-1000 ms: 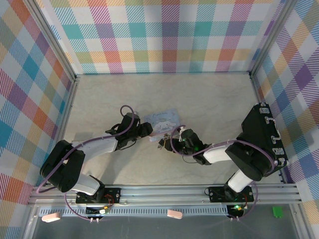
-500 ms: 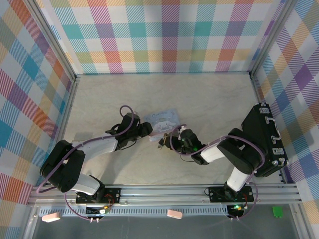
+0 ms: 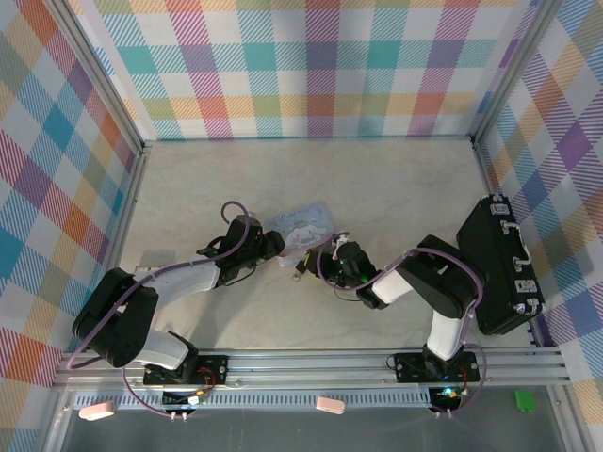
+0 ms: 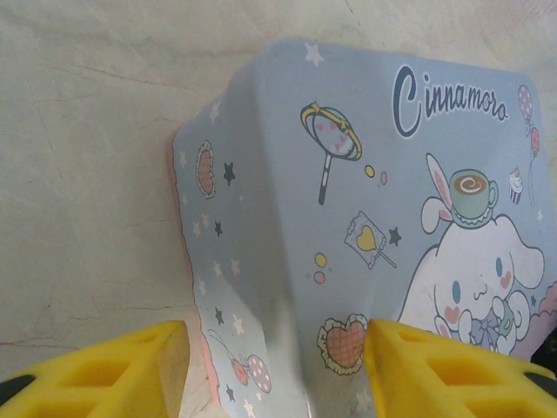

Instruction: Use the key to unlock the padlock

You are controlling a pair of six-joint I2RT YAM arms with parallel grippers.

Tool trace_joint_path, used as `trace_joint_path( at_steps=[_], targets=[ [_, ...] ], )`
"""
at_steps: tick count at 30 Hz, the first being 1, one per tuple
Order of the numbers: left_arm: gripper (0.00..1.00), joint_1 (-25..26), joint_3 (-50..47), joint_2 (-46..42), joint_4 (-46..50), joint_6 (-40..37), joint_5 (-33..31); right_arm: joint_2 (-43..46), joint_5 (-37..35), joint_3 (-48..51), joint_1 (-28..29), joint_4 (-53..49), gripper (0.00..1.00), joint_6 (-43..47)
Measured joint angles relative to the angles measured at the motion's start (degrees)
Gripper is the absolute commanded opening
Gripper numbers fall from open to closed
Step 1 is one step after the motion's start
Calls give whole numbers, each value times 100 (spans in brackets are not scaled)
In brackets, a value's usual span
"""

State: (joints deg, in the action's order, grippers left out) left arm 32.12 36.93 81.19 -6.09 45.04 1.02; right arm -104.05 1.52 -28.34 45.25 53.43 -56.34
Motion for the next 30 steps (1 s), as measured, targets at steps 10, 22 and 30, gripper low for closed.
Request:
trace_joint_path(
  at_steps=[10, 22, 30],
  targets=[
    [54, 0, -37, -42, 0, 66, -31, -55, -7, -31, 2, 9, 9, -289],
    [54, 2, -118, -81, -81, 177, -63, -52, 4, -26, 4, 35, 4, -839],
    [54, 2, -195, -122, -162, 212, -66, 7, -72, 111, 9, 144, 2, -1534]
  ],
)
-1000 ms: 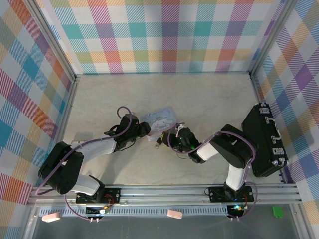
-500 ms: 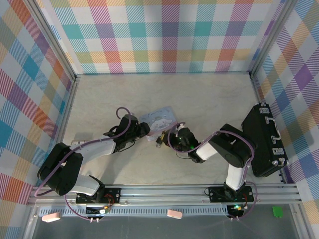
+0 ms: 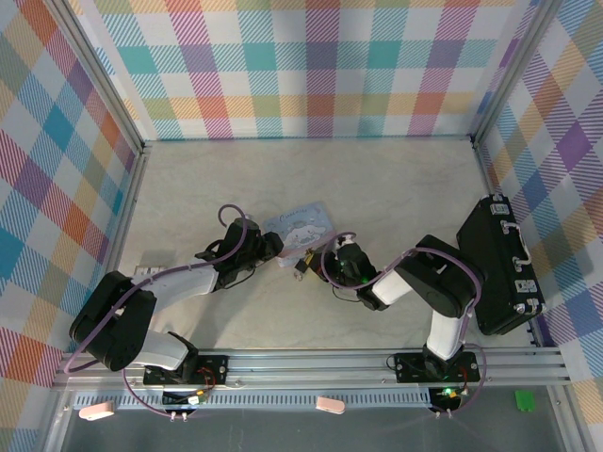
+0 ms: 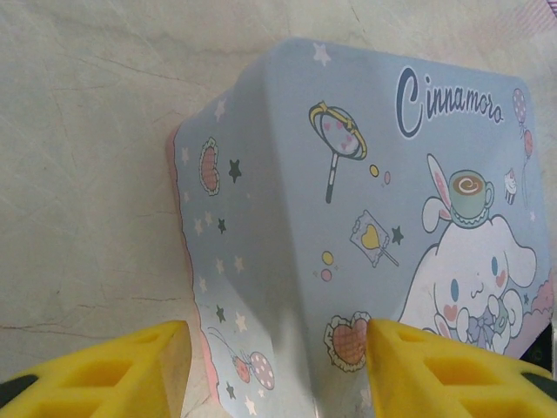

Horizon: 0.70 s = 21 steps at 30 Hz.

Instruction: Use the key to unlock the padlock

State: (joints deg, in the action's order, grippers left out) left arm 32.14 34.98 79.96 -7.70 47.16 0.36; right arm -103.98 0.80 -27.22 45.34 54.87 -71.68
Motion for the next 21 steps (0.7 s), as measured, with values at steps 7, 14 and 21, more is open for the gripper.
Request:
trace_joint_path(
  at_steps=[7, 14, 21],
  targets=[
    [54, 0, -28, -26, -2, 4, 0, 129, -85, 70, 0, -52, 0, -356],
    [54, 0, -46, -44, -9, 22, 0, 221, -46, 111, -133, -98, 0, -470],
    [54, 0, -48, -46, -9, 22, 0, 369, 28, 144, -232, -225, 0, -487]
  ],
)
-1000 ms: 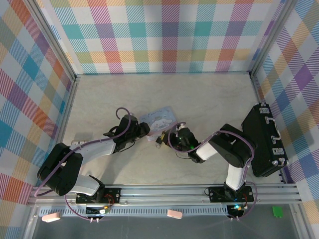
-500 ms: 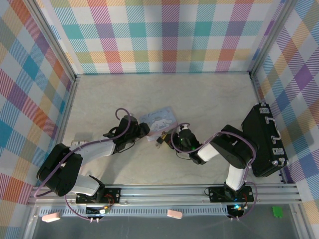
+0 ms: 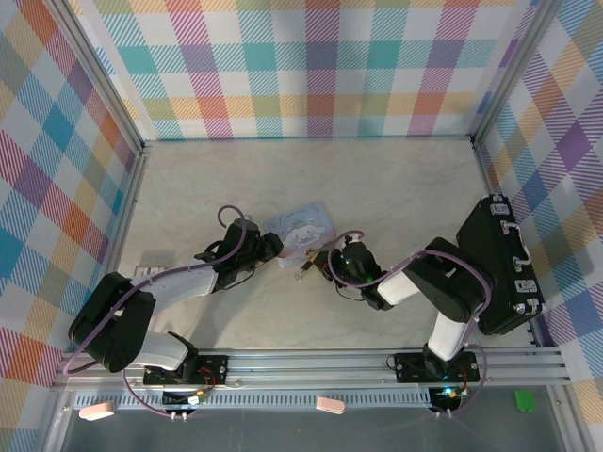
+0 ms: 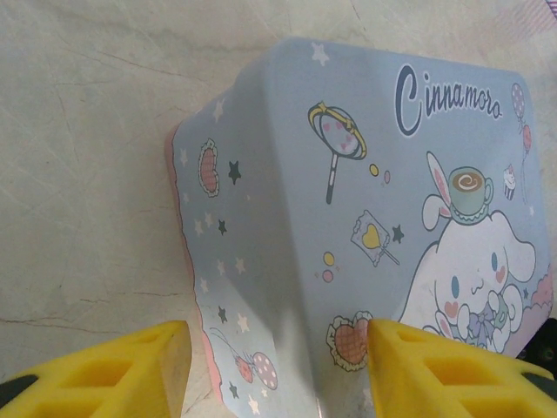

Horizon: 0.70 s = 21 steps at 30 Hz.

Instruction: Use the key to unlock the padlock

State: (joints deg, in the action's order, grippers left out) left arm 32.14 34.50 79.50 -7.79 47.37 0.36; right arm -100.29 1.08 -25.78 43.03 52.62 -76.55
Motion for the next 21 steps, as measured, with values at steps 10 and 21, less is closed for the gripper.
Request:
trace_joint_path(
  at_steps=[10, 21],
  targets=[
    [54, 0, -4, -11, 11, 2, -4, 337, -90, 138, -68, -131, 0, 2],
    [54, 0, -2, -15, 22, 0, -39, 835, -348, 214, -76, -564, 0, 111]
  ],
)
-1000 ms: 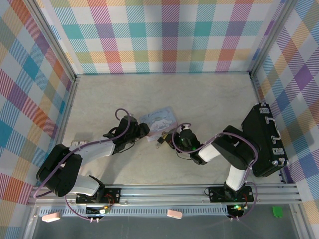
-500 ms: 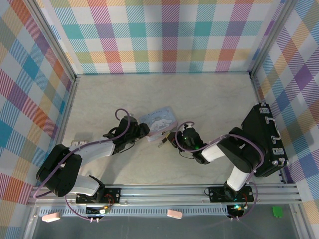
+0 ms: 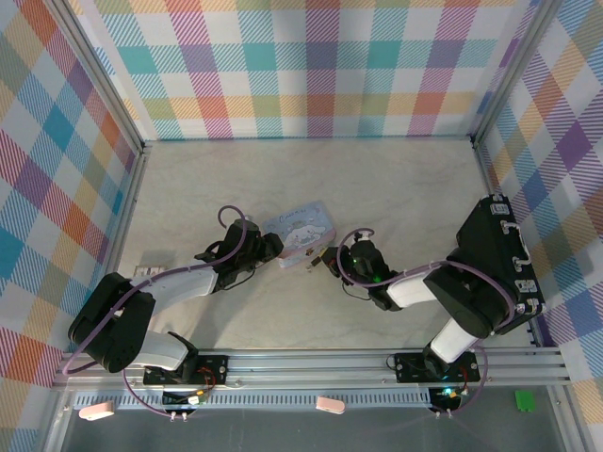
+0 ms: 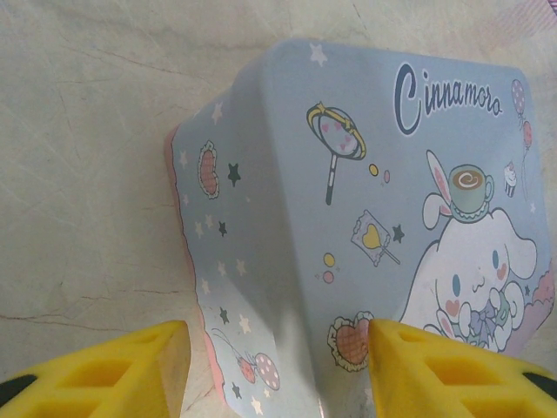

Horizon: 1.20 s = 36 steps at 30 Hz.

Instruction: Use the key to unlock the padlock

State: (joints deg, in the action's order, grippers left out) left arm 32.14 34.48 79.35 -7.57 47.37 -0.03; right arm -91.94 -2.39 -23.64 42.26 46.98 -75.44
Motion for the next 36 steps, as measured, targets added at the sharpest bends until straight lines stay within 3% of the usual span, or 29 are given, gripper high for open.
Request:
trace_joint_path(
  at_steps=[9, 16, 20, 29, 36],
  targets=[
    [57, -55, 59, -103, 297, -70, -72, 1071, -17, 72, -225, -1104, 0, 579],
    [59, -457, -81, -601, 807, -330, -120, 3056, -90, 33, -811, -3200, 0, 1860],
    [61, -741, -236, -1102, 1062, -616, -168, 3705, -313, -223, -1049, -4575, 0, 2699],
    [65, -1117, -632, -2610, 1528, -1432, -647, 3779, -883, -656, -1248, -6520, 0, 3746],
    [67, -1143, -1209, -3895, 1790, -1829, -1019, 3064, -1165, -1069, -1270, -7053, 0, 4133]
  ],
)
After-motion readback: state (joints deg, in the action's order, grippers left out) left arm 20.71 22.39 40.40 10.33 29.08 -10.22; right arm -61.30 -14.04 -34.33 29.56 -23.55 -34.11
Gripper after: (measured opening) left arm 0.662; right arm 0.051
